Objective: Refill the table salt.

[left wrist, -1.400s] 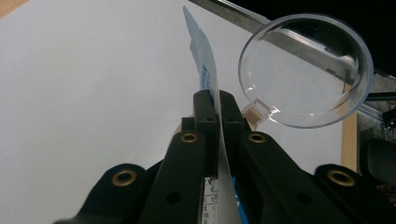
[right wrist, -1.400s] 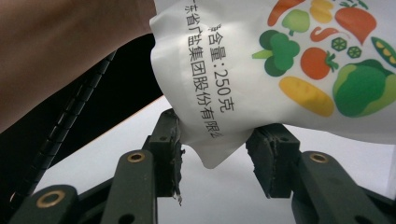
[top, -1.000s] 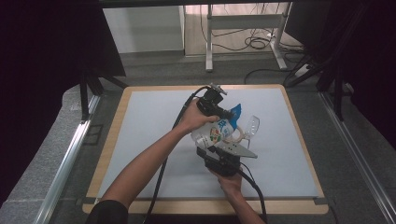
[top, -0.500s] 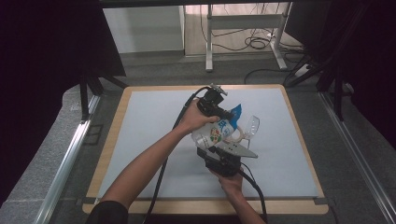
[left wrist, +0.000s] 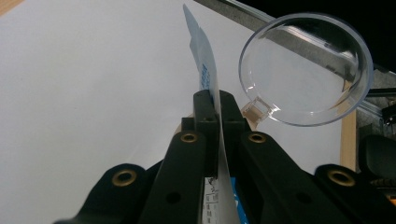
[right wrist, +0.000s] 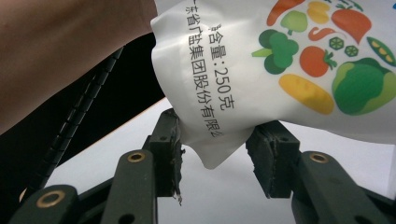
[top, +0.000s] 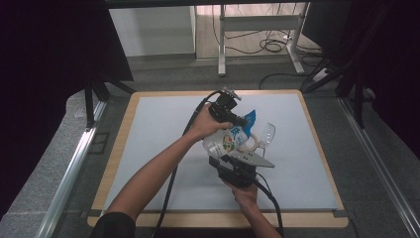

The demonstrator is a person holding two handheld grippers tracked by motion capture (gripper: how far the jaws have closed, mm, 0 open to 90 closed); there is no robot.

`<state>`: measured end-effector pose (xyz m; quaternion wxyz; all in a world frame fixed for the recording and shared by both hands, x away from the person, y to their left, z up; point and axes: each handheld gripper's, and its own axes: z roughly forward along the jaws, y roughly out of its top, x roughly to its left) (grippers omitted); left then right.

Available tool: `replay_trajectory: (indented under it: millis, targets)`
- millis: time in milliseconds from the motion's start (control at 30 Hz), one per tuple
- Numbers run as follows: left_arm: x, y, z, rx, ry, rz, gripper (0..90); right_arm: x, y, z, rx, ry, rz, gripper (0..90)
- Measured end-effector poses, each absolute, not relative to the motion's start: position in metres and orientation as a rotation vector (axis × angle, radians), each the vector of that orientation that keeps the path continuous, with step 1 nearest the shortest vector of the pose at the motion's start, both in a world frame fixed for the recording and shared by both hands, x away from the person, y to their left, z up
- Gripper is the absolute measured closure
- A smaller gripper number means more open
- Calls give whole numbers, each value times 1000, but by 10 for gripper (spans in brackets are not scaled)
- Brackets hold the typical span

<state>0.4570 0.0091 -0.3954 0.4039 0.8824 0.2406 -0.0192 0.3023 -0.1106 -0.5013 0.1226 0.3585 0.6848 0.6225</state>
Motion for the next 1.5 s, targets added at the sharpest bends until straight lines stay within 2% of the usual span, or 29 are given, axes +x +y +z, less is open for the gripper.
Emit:
replay_trajectory:
  millis: [1500]
  targets:
    - [460,6,-396,2244,605,-73,900,299,-112,-496,1033,1973,1826,573]
